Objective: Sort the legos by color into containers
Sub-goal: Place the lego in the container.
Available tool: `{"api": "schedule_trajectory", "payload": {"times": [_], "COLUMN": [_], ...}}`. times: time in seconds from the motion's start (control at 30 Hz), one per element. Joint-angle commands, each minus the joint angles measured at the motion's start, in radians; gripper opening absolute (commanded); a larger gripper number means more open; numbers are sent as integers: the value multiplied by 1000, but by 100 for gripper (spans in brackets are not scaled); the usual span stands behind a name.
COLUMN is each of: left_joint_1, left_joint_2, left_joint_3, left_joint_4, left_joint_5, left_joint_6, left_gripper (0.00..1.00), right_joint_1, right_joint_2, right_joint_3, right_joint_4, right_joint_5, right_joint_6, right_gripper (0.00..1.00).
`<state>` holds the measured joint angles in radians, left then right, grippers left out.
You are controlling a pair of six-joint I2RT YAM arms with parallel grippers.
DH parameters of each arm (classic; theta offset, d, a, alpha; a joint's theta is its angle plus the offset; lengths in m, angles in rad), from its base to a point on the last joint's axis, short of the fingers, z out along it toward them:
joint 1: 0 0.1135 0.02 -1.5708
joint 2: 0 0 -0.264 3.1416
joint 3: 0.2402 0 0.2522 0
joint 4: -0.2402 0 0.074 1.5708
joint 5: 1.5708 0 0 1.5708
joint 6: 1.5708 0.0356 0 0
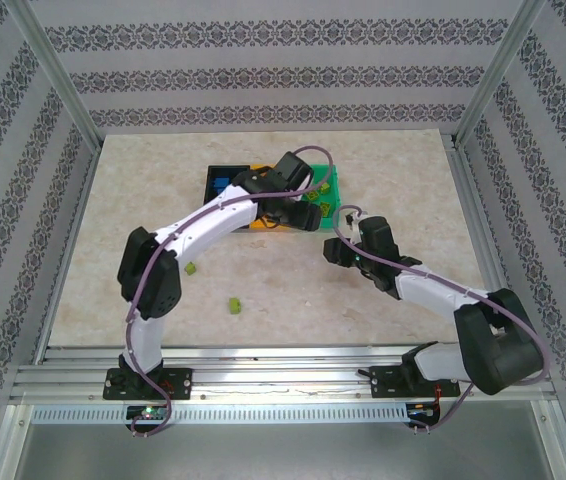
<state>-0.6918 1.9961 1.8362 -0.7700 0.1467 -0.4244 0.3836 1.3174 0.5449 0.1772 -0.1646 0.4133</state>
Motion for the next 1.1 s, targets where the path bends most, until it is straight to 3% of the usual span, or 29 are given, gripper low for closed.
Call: {"api": "schedule_trajectory", "payload": {"times": [0.0, 0.17, 0.43, 0.6, 0.8, 1.07], "left_joint_1": [15, 41, 92, 112, 105, 90], "left_joint_2": [63, 190, 472, 526, 437, 98], "left_joint_3": [125, 307, 755, 796, 666, 88], "left_joint_4": [-24, -28, -136, -95, -101, 63], "left_joint_5": [-13, 0, 31, 79, 91, 78], "left_joint_6": [44, 51, 55, -10, 9, 36], "left_gripper": [70, 70, 74, 75, 77, 78], "right_joint_1": [-3, -13, -33, -38, -39, -40], "right_joint_2": [-27, -44, -145, -158, -136, -111], "right_joint_3": [-18, -27, -91, -100, -92, -84], "right_joint_4": [26, 35, 67, 75, 78, 82], "right_joint_5": [31, 44, 103, 99, 76, 52], "right_joint_6": [-2, -2, 17, 25, 31, 36], "right_gripper": [52, 51, 51, 52, 52, 52]}}
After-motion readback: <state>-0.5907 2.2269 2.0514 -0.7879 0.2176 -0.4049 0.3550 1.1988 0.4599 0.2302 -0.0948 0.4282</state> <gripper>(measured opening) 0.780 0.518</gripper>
